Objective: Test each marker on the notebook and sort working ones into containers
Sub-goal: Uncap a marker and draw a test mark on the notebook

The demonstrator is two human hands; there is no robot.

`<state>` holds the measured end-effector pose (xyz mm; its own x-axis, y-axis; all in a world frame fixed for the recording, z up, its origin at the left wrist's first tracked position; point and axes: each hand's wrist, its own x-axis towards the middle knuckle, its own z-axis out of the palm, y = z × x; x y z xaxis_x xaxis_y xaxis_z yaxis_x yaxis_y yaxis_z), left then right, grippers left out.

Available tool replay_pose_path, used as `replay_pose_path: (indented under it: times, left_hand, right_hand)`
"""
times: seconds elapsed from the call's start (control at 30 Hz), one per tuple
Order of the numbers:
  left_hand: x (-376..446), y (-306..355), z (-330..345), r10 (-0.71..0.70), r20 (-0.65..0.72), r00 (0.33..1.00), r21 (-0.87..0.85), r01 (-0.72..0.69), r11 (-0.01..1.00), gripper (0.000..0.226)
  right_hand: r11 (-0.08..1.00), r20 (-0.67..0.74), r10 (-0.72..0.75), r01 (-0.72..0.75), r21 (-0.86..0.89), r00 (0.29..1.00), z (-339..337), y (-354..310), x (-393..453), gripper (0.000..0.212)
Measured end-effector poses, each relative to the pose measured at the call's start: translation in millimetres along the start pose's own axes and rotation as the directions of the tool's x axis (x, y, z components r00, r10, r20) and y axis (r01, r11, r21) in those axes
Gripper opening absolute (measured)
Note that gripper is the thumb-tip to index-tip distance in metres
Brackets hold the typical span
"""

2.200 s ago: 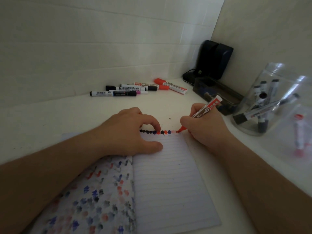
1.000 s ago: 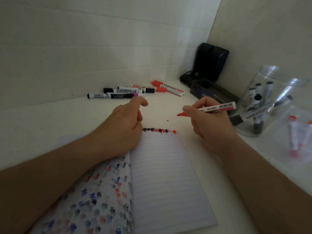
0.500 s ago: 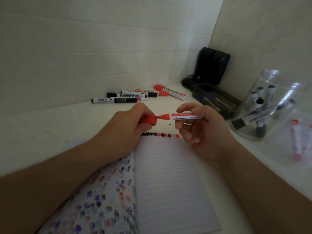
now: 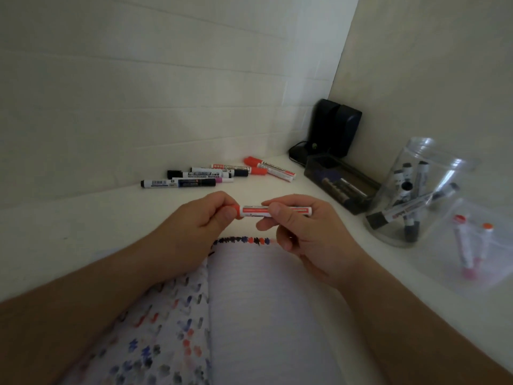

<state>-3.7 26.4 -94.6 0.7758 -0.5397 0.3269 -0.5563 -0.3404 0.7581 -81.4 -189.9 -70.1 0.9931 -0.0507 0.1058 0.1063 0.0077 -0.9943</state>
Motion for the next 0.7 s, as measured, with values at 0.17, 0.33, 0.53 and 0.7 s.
replay_pose_path:
  times: [0.17,0.33,0.53,0.7]
  left_hand:
    - [-2,7,0,0.055,-0.015,0.998,0.064,-0.054,0.996,0.034]
    - [-6,10,0,0.136,-0.064,0.989,0.109,-0.129,0.986,0.026]
    - [-5,12,0,0.292,0.132,0.947,0.495,-0.318,0.809,0.046]
    - [-10,13,1,0.297,0.195,0.935,0.480,-0.355,0.802,0.050]
  right_hand:
    - [0.999,0.009,0.004,-0.004,-0.050,1.000,5,0,-2,0.017]
    - [1.000,-0.001,0.019,-0.019,-0.007,1.000,11,-9,-6,0.016]
    - [0.990,-0.172,0.020,-0.044,-0.132,0.985,-5,-28,-26,0.009]
    - [0.993,-0.576,-0.095,0.119,0.004,0.812,-71,-61,-97,0.023]
